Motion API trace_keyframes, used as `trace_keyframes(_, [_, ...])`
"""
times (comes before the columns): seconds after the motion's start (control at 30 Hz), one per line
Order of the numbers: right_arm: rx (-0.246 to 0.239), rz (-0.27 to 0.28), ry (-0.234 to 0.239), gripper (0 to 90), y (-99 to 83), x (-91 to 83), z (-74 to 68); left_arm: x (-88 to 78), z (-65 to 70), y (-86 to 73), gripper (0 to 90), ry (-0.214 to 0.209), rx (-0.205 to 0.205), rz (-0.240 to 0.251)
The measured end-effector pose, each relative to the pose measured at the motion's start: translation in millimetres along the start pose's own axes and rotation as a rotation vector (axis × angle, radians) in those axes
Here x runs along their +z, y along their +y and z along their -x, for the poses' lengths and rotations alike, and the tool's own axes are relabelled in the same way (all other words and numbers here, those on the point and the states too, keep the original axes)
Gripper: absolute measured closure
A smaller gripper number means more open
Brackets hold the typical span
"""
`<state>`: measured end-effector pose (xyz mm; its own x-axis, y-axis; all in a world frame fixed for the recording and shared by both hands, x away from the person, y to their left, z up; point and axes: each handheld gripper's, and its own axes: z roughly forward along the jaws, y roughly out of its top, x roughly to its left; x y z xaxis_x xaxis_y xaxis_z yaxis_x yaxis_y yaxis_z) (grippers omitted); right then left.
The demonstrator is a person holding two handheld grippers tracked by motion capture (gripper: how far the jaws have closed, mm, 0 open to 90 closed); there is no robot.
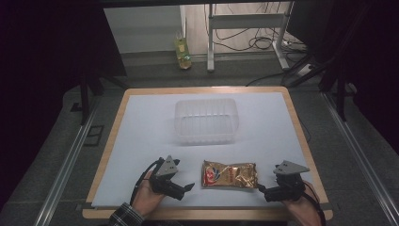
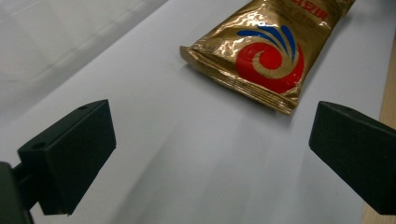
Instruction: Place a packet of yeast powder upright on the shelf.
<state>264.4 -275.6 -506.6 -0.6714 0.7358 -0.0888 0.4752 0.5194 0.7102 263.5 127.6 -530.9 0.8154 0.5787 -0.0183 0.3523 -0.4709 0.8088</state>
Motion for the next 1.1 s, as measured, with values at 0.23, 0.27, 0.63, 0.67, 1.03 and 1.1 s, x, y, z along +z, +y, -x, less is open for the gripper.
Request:
trace_keyframes(0.23, [0.032, -0.004, 0.006, 0.8, -3.6, -1.6, 6.8, 1.9, 0.0, 0.2, 0.0, -0.004, 0.006, 0.005])
trace_keyframes(0.27, [0.036, -0.008, 0.011, 0.7, -4.1, -1.0, 7.6, 2.1, -0.3, 0.1, 0.0, -0.003, 0.003, 0.004])
trace_keyframes(0.63, [0.053, -0.019, 0.021, 0.5, -6.3, 0.2, 10.1, 2.5, 1.2, 3.0, 0.8, -0.005, -0.005, -0.009])
trace_keyframes(0.67, [0.054, -0.019, 0.02, 0.5, -6.3, 0.3, 10.0, 2.2, 1.7, 3.3, 0.8, -0.006, -0.001, -0.007])
trace_keyframes(1.03, [0.05, -0.016, 0.017, 0.6, -6.1, -0.2, 9.9, 0.9, 3.6, 6.0, 3.5, 0.0, -0.008, -0.003])
trace_keyframes(1.1, [0.049, -0.018, 0.016, 0.6, -6.1, 0.0, 9.9, 0.8, 5.2, 6.6, 5.5, 0.005, 0.0, -0.006])
